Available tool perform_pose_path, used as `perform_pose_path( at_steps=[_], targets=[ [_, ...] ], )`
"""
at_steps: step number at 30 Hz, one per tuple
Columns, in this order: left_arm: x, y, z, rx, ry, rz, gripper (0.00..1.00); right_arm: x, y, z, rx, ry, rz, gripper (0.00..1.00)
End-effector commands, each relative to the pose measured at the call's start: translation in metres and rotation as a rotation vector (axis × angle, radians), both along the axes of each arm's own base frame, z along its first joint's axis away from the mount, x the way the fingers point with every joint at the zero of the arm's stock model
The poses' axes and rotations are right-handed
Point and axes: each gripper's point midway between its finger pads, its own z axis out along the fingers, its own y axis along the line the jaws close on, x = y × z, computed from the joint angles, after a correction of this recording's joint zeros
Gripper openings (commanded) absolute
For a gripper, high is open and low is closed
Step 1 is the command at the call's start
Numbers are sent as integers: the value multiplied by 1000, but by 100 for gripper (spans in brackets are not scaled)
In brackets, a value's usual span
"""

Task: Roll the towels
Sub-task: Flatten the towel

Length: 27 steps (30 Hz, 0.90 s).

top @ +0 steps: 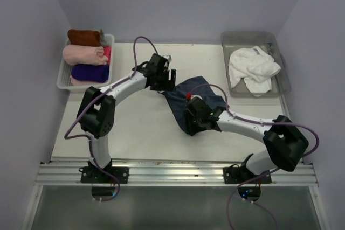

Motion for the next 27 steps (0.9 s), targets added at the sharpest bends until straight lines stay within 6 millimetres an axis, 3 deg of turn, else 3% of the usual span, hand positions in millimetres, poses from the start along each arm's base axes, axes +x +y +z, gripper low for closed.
perform_pose_path(
  at_steps=[1, 6, 7, 10, 11, 13, 14, 18, 23, 25, 27],
  targets=[
    [20, 2, 0, 33, -36, -8, 78, 8, 22, 7, 26, -47, 9, 54],
    [30, 6, -24, 57, 4, -11, 75, -3, 32, -7, -31, -30, 50, 53],
    [30, 6, -29, 55, 13, -14, 73, -2, 30, -9, -50, -37, 47, 48],
    [32, 7, -34, 39, 23, -16, 49, -1, 21, -11, -95, -49, 16, 31],
    [34, 6, -35, 37, 24, -16, 23, 4, 12, -11, -133, -73, -9, 19],
    [38, 8, -40, 42, 44, -8, 1, 8, 6, -5, -158, -100, -25, 8],
    [36, 11, -42, 52, 67, -1, 0, 14, 0, -1, -187, -132, -35, 0],
    [40, 24, -35, 29, 69, 50, 0, 35, -9, 19, -242, -220, -51, 0],
    [42, 69, -4, -40, 29, 191, 0, 77, -12, 62, -217, -337, -55, 0],
    [33, 92, 1, -10, 22, 255, 0, 80, -11, 70, -183, -352, -32, 0],
    [15, 103, -4, 18, 52, 278, 0, 70, -12, 72, -142, -362, 14, 0]
  ],
)
